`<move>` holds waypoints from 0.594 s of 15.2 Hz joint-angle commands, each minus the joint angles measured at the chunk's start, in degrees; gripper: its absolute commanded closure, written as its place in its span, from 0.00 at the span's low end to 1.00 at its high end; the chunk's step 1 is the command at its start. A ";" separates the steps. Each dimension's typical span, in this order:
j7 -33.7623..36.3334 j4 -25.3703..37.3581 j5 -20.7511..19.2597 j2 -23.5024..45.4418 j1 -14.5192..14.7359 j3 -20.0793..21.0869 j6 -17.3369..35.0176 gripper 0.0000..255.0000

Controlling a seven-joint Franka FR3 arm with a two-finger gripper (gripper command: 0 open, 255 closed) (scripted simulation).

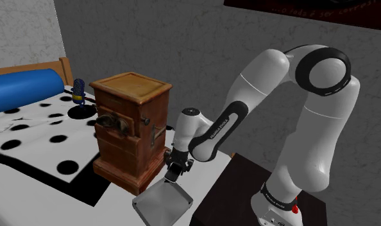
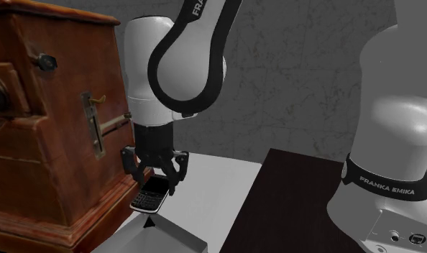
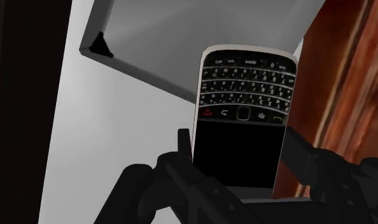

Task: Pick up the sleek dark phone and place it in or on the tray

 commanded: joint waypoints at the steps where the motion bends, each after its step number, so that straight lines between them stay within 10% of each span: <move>1: 4.23 0.41 -0.96 0.18 2.42 0.78 -0.17 1.00; 9: 17.00 3.34 -5.58 4.43 10.07 1.74 1.14 1.00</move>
